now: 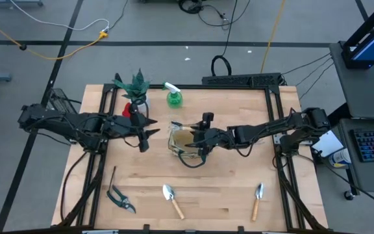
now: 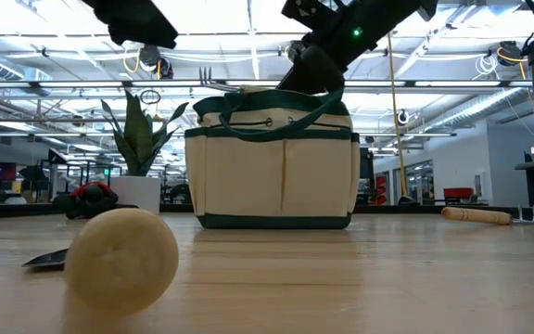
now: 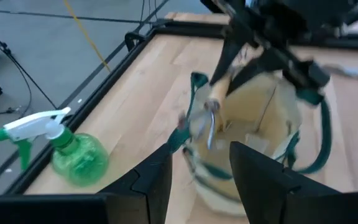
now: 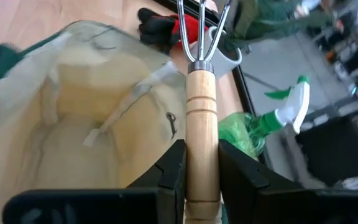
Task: Pick & Place Garden tools in Gardening bag
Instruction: Put the light brown hand rake into the gardening bag
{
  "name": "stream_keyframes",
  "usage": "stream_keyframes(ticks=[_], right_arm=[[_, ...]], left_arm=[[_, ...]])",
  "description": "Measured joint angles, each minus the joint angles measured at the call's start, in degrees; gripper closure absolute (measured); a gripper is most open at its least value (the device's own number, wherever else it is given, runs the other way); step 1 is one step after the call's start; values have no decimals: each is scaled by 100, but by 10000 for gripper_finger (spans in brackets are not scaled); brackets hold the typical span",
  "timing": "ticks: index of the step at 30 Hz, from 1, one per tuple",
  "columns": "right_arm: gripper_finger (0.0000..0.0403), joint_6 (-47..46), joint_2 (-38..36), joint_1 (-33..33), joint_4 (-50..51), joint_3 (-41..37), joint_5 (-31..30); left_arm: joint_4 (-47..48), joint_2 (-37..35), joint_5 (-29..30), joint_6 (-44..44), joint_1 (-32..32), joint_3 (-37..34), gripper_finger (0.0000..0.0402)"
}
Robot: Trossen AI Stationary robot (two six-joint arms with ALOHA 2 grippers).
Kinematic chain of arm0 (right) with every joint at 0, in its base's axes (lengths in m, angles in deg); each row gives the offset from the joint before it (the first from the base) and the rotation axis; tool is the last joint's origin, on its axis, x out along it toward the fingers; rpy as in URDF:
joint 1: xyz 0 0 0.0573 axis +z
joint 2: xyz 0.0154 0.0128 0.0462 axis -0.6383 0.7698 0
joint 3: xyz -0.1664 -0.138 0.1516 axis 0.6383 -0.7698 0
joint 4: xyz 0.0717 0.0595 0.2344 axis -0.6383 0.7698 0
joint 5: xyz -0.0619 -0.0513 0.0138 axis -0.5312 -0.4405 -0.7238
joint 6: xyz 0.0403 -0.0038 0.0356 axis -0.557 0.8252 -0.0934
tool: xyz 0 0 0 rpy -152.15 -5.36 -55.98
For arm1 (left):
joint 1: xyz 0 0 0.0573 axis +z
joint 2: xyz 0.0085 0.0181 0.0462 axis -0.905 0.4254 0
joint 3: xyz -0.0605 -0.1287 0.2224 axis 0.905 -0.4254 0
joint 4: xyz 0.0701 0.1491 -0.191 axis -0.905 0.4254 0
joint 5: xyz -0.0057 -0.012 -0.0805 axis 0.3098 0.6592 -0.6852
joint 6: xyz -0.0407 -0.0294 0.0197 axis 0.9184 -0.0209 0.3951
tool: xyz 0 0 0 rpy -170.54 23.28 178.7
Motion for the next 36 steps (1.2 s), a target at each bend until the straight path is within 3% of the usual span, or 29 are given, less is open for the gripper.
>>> stream_keyframes(ticks=[3, 10, 14, 18, 23, 28, 36], right_arm=[[344, 762, 0, 68, 0, 0, -2], [344, 2142, 0, 175, -262, 0, -321], [344, 2614, 0, 178, -268, -2, -468], [344, 2902, 0, 178, -286, -2, -463], [344, 2916, 0, 178, -356, -2, -463], [344, 2940, 4, 180, -428, -9, -441], [344, 3063, 4, 191, -458, -70, -468]], left_arm=[[-319, 235, -156, -19, 116, 0, 234], [-720, 828, -2011, -444, 783, 189, 234], [-451, 1091, -2571, -876, 1116, 652, 234], [411, 1503, -2752, -1543, 1393, 1340, 234], [1442, 2255, -2832, -1740, 1697, 2079, 234], [1495, 2682, -3558, -1793, 1862, 2208, 234], [1570, 2636, -3840, -1790, 1997, 2210, 234]])
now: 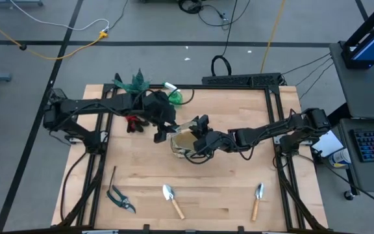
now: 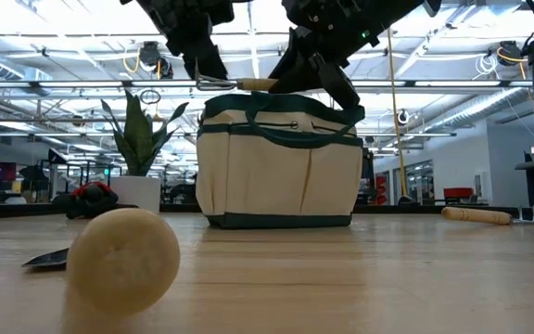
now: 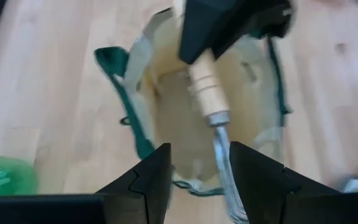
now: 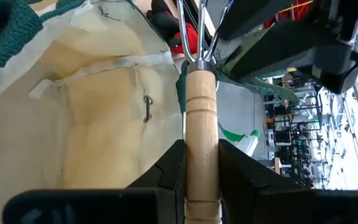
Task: Pick & Place Garden tools in Gardening bag
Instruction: Put the light brown hand rake into the gardening bag
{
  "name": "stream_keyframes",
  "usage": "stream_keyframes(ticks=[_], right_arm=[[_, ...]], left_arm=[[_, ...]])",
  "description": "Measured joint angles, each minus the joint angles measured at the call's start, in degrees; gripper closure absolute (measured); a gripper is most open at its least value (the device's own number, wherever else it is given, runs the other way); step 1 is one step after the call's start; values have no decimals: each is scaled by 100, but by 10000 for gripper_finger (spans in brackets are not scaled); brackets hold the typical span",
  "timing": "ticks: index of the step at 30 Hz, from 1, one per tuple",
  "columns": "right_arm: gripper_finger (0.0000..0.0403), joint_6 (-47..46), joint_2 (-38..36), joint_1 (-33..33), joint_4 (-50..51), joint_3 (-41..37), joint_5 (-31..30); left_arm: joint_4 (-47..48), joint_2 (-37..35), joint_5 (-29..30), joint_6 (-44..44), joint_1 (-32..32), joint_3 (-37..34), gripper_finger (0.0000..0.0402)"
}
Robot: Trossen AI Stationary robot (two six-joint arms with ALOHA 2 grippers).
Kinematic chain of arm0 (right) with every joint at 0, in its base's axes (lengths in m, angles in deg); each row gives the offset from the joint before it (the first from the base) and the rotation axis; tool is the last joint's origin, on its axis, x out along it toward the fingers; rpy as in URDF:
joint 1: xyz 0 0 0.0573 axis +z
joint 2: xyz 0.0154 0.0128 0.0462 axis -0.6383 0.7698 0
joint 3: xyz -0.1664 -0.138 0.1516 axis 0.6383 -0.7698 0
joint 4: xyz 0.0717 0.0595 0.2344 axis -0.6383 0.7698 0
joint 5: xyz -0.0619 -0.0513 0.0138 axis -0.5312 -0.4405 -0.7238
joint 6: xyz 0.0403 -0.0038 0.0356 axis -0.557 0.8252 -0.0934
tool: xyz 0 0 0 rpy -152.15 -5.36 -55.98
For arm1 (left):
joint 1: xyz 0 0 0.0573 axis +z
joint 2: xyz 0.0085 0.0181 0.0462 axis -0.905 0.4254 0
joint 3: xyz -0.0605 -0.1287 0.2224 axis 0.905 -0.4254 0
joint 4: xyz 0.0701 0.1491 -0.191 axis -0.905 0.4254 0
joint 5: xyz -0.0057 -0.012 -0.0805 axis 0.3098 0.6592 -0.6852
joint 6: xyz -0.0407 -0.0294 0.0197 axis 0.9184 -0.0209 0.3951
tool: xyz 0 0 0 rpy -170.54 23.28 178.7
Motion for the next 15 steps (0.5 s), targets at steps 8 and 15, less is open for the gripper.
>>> stream_keyframes(ticks=[8, 15], right_arm=[[344, 101, 0, 7, -67, -2, -2], [342, 196, -2, 24, -69, -2, -26]], left_arm=[[91, -4, -346, 83, 123, 7, 234], [236, -2, -346, 186, 125, 7, 234]])
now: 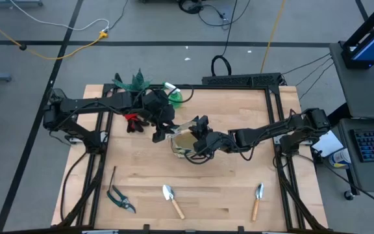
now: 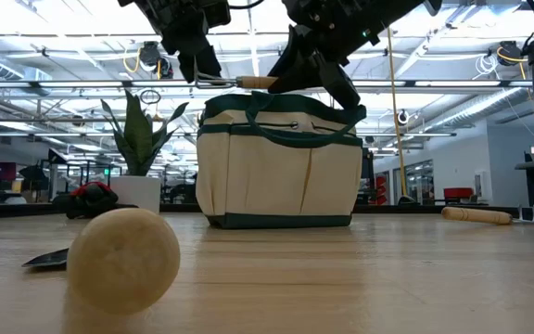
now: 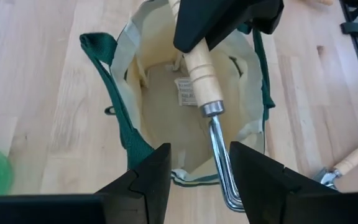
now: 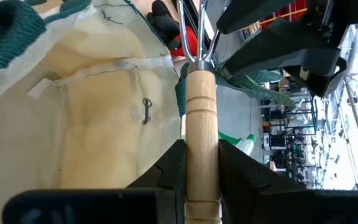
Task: Pick & Place Garden tools in Gardening bag
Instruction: Put the light brown hand rake into the gardening bag
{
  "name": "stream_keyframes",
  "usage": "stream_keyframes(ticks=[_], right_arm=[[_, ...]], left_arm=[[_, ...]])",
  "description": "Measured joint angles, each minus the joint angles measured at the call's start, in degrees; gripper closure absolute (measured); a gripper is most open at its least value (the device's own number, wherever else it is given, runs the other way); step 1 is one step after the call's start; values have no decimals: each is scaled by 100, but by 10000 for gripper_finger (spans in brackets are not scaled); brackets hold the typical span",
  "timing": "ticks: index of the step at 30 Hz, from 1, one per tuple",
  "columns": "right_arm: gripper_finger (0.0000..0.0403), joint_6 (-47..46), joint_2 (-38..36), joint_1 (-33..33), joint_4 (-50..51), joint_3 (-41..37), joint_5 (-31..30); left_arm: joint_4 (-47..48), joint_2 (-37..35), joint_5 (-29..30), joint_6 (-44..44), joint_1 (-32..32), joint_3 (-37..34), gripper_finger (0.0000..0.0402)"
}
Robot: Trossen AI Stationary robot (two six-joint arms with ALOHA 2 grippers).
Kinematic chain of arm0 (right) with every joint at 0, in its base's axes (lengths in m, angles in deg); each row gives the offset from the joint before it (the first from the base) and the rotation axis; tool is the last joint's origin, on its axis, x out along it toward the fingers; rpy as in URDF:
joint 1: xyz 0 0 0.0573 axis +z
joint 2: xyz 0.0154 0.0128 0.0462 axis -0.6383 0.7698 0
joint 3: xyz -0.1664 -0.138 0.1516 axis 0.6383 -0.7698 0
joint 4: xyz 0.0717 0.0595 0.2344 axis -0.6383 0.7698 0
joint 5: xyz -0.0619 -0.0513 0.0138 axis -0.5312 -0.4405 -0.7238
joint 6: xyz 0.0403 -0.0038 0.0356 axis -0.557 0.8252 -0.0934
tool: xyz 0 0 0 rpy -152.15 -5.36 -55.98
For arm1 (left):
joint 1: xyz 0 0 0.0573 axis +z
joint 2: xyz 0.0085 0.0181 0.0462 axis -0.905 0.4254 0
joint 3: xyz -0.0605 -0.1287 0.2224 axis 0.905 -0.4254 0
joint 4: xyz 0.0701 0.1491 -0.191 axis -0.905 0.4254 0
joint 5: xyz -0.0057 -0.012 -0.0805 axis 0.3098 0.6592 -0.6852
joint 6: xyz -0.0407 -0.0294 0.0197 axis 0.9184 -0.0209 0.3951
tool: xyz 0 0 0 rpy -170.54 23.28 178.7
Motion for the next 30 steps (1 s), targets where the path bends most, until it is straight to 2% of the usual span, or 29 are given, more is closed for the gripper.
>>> stream_keyframes(ticks=[12, 23, 30], right_arm=[[341, 411, 4, 13, -249, -13, -241], [341, 559, 4, 4, -314, -13, -264], [340, 553, 4, 2, -319, -11, -272]], left_arm=[[79, 57, -7, 136, 4, 0, 237], [123, 61, -400, 118, -15, 0, 309], [140, 61, -427, 124, -17, -2, 296]])
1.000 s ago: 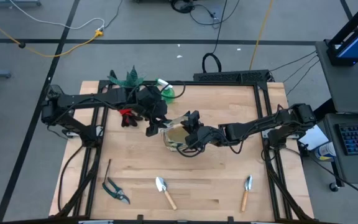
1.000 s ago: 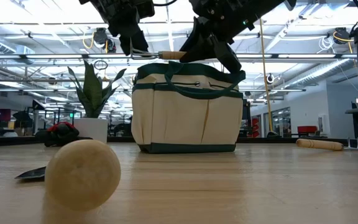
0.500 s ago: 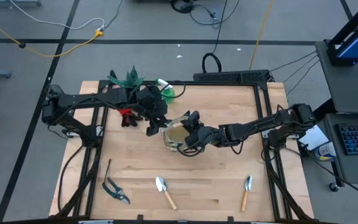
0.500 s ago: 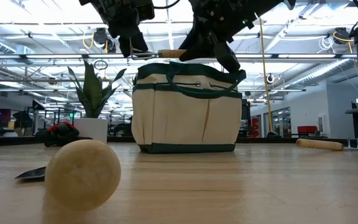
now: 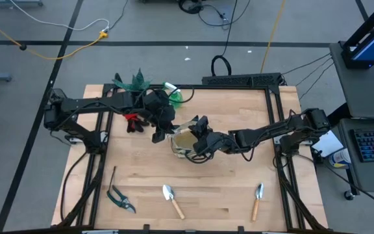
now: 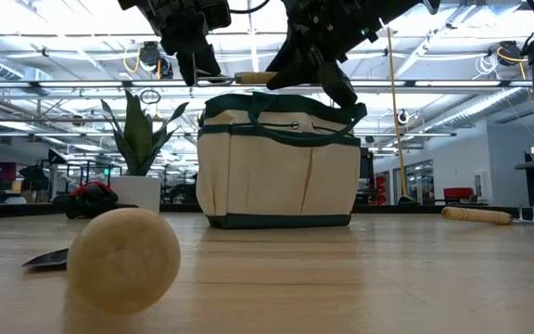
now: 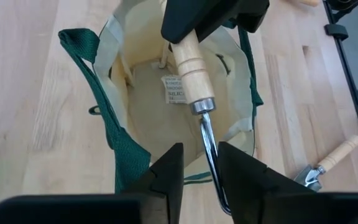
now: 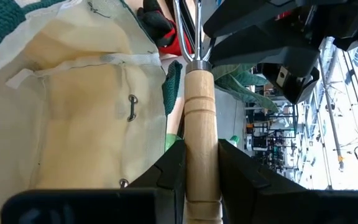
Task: Pick & Place Garden tools in Gardening bag
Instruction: Put the light brown hand rake into the gardening bag
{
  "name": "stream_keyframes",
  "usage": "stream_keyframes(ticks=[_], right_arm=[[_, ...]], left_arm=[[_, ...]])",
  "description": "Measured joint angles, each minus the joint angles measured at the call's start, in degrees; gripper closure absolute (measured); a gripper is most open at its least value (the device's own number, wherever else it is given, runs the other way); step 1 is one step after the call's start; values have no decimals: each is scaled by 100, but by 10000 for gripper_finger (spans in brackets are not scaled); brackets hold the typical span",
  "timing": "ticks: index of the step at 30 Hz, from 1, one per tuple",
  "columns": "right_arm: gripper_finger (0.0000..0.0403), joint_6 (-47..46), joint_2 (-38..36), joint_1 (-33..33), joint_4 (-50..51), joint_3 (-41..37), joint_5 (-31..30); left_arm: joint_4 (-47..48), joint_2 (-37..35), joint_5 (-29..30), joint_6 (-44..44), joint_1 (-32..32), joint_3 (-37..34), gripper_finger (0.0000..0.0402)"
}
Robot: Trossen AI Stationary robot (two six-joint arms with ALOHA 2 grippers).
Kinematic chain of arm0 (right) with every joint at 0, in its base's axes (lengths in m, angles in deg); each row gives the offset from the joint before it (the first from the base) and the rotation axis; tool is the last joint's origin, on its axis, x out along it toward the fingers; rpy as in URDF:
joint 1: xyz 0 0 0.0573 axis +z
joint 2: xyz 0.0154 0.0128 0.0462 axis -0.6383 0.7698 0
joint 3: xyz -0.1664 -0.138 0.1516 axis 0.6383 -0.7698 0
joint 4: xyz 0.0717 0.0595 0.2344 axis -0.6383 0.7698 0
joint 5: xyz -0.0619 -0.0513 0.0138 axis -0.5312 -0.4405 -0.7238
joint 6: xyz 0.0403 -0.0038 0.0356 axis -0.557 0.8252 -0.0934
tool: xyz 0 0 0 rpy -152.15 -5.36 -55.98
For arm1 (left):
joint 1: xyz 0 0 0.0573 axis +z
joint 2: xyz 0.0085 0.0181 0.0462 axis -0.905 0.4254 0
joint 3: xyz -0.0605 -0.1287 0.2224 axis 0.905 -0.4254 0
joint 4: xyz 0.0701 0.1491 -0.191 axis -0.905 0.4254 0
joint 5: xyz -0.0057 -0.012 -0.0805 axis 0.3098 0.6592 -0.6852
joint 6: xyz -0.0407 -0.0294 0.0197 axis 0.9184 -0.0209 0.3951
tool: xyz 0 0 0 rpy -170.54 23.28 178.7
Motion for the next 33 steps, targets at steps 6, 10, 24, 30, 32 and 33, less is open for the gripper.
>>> stream_keyframes(ticks=[6, 10, 24, 30, 32, 33], right_arm=[[340, -4, 0, 0, 0, 0, -13], [340, -21, 0, -4, 3, 0, -23], [339, -115, 0, 0, 31, 7, -275], [339, 419, -2, -2, -8, 11, -299], [339, 644, -2, -2, -46, 13, -312], [339, 728, -3, -2, -59, 15, -312]], left_arm=[[-9, 0, -4, -2, -12, -2, 316], [-6, 0, -25, -8, -16, -2, 369], [-19, 2, 77, -8, -12, -7, 391], [-17, 5, -15, -167, -21, -7, 337], [-15, 8, -53, -205, -21, -7, 318], [-18, 9, -82, -205, -21, -7, 309]])
